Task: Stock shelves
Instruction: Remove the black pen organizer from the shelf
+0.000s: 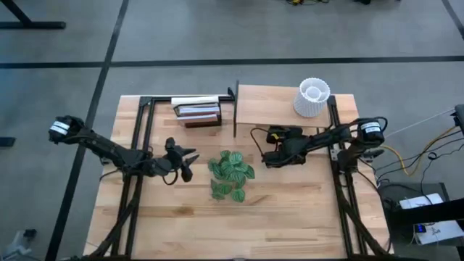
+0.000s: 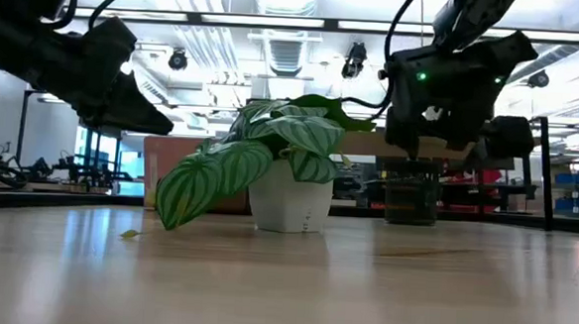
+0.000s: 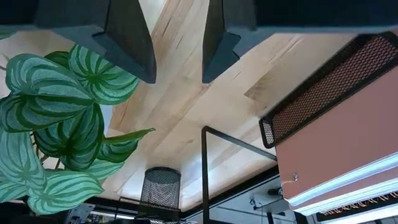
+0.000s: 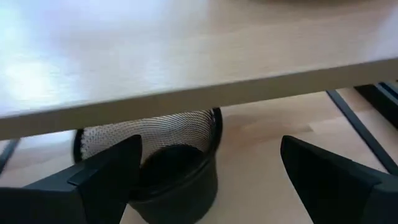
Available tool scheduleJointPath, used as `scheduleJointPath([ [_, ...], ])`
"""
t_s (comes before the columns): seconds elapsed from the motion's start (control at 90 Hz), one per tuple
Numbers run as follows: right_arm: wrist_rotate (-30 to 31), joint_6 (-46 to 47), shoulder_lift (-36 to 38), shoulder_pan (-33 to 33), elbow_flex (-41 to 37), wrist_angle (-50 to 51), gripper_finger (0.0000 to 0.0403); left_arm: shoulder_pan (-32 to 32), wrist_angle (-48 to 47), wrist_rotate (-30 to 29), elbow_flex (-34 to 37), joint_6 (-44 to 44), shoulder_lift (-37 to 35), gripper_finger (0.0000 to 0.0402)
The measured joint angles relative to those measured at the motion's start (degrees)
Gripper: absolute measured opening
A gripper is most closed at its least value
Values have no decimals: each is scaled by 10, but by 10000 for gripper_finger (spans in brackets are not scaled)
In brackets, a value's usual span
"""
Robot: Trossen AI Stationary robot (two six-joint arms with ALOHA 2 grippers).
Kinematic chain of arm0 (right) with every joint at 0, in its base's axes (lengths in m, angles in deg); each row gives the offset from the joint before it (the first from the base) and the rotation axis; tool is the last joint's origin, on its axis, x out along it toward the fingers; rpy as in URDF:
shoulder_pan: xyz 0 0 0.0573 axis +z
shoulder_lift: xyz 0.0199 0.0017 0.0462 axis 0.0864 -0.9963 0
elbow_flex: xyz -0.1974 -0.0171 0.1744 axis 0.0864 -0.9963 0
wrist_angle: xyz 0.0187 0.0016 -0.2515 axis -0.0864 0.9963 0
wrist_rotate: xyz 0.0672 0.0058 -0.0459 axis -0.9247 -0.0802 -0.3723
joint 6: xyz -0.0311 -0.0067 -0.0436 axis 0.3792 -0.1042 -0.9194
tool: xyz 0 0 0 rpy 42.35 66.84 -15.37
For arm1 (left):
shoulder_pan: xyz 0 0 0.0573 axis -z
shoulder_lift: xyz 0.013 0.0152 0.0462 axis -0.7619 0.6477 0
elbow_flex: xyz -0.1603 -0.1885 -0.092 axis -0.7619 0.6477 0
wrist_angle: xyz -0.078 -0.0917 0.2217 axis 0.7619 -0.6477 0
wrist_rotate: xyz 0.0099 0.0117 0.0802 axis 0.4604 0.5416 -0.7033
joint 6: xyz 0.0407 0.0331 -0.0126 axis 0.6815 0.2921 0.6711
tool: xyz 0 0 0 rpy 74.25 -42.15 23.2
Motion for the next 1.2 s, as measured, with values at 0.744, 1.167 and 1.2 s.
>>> scheduleJointPath([
  [0.744, -72, -85, 2, -2, 33, -15, 364, 0, 1, 0, 0, -3, 0, 121],
  [1.167, -58, -236, 0, -4, 19, -59, 364, 0, 1, 0, 0, -4, 0, 102],
  [1.2, -58, -252, 0, -4, 13, -72, 364, 0, 1, 0, 0, -4, 0, 101],
])
